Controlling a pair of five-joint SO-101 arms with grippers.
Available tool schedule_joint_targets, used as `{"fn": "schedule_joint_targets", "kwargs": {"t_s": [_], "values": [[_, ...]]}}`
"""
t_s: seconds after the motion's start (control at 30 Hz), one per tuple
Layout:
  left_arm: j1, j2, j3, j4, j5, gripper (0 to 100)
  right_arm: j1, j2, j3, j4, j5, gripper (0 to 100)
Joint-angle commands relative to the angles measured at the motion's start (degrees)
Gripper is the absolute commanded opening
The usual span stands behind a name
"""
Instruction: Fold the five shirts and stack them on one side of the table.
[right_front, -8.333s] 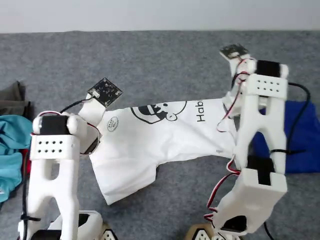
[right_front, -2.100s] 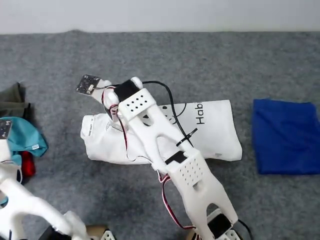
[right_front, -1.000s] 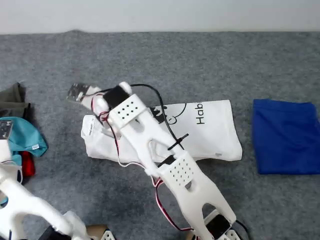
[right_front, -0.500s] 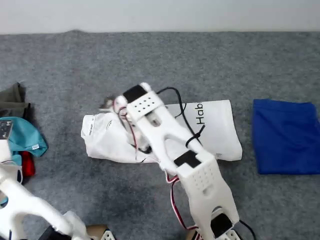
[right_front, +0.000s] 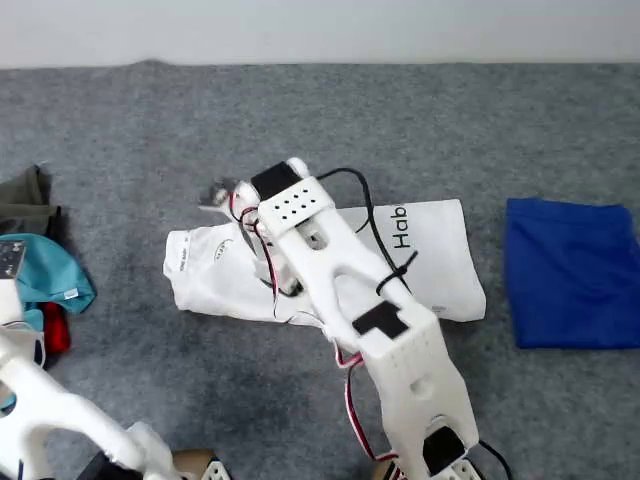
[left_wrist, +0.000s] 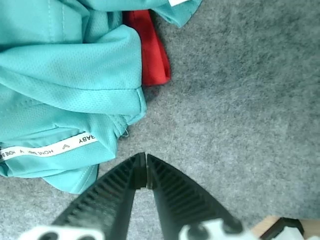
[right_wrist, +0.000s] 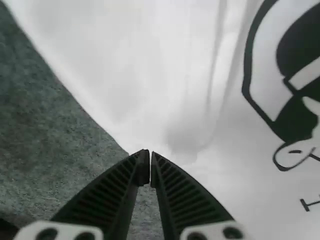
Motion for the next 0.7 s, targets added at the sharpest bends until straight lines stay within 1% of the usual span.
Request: {"fn": "schedule_joint_targets", "kwargs": {"t_s": [0.0,0.1,0.17,0.27,0.33,0.4,0.57,0.67], "values": [[0.3,-1.5,-0.8,0.4,-0.4,1,0.7,-10.0,-3.1,2.3,-3.1,1.0],[0.3,-1.6,-1.4,0.8,-0.4,1,4.4,-13.5,-2.3,2.5,-5.5,1.6],[0.2,-1.6,-3.4,3.0,-0.4,1,7.7,-15.2,0.4,2.5,-5.9,3.9],[0.2,-1.6,-8.2,8.1,-0.4,1,13.5,-17.0,6.3,2.5,-6.2,14.6],[0.3,-1.6,-10.9,10.7,-0.4,1,17.5,-18.1,10.1,2.5,-8.5,21.1],[0.3,-1.6,-12.7,12.6,-0.4,1,20.7,-18.3,12.6,2.3,-10.7,24.7],[0.3,-1.6,-14.1,15.3,-0.4,1,27.5,-16.3,13.0,1.2,-12.1,25.1],[0.3,-1.6,-14.2,15.8,-0.4,1,31.4,-14.1,13.0,-1.1,-14.8,25.4]]}}
